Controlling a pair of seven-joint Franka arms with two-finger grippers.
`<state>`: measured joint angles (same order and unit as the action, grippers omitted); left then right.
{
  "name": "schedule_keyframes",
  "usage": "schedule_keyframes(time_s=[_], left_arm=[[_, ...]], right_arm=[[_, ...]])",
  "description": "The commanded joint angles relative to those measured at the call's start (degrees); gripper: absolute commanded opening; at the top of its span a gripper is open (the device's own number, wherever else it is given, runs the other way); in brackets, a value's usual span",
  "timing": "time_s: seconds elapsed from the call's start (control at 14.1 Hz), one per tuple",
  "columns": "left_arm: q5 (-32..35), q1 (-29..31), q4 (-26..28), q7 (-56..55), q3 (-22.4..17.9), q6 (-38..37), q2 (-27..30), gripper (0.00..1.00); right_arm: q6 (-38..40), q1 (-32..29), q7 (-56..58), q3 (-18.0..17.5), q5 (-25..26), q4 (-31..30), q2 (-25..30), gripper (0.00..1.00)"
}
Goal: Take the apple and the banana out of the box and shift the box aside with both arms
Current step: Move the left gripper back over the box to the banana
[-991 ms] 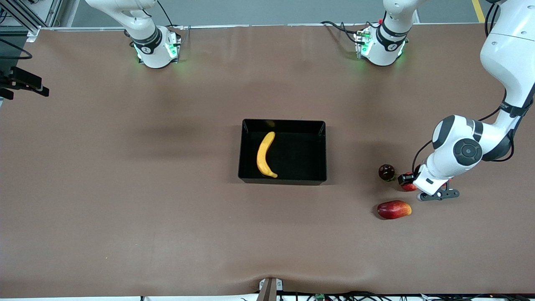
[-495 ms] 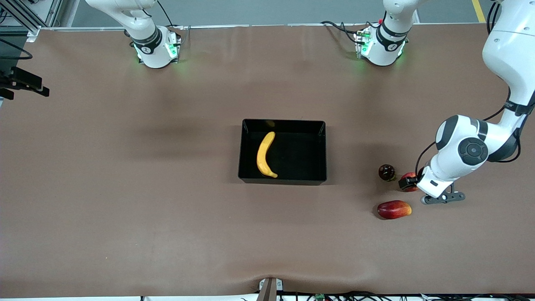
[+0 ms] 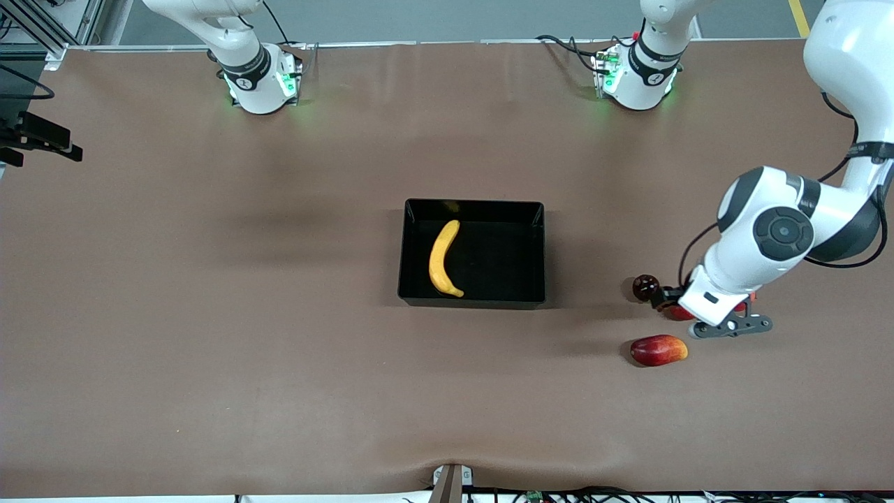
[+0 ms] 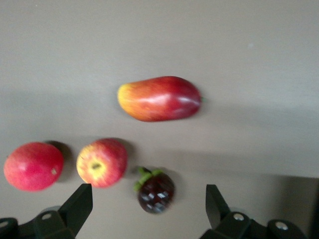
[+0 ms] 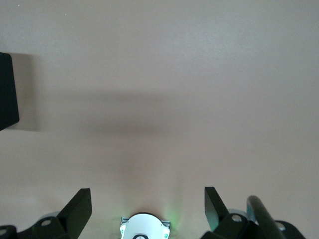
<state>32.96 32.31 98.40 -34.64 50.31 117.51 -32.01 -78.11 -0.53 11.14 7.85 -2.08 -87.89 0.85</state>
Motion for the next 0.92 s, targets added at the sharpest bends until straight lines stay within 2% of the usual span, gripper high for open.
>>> schedule_keyframes(time_s=[0.0,0.21,0.42,0.71,0.85], left_arm=[[-1.0,-0.4,-2.2,-5.7,5.9,-5.4,0.3,1.0],[-1.0,-5.1,-2.3,-13.7,7.5,-6.2,0.3,1.0],[-0.6,-13.4,-4.7,-23.3,7.1,-6.2,-0.5,1.0],[-0.3,-20.8,-6.4,-32.9,6.9,-6.2,-2.7,1.0],[-0.3,-25.1,-7.3,-36.3,5.1,-6.1,-3.4,1.0]], right_arm=[[0.1,-0.9,-0.2,-0.6,-1.0,-0.9,1.0,1.0],[0.1,-0.9,-0.1,-0.6,-1.0,-0.9,1.0,1.0],[0.1,-0.9,-0.1,-0.6,-1.0,-0.9,1.0,1.0],[0.1,-0.9,-0.2,-0.5,-1.1,-1.0,1.0,1.0],[0.1,-0.9,-0.1,-0.5,-1.0,-1.0,1.0,1.0]])
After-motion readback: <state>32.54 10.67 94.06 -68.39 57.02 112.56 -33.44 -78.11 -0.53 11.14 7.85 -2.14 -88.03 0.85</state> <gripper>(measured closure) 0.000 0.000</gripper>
